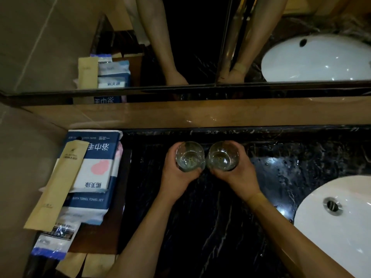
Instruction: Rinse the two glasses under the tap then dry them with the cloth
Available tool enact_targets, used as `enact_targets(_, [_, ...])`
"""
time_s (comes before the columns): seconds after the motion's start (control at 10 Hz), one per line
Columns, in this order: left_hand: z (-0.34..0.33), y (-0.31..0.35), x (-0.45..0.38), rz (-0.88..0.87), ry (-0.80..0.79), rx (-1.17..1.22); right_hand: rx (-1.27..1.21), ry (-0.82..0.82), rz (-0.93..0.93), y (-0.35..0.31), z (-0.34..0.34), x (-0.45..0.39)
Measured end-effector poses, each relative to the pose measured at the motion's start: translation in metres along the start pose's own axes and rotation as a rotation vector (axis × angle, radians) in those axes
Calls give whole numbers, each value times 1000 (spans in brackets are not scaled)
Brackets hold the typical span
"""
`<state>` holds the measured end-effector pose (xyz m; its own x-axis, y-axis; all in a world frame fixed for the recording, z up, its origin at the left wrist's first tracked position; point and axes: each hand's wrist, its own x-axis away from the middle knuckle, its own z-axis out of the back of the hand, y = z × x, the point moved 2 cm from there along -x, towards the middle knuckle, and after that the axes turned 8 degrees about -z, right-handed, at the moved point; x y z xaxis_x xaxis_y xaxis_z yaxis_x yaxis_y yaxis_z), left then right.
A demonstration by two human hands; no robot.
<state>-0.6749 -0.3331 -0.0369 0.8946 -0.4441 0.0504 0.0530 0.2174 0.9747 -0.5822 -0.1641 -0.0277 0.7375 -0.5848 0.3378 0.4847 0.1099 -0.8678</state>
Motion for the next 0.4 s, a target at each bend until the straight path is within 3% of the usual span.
enact_targets(0.2, [1,1,0,-14,-29,-15,33,-33,-50,-9,3,7])
enact_targets(0.4, [4,10,9,115,-53,9,108,-44,-75,-25,13,21])
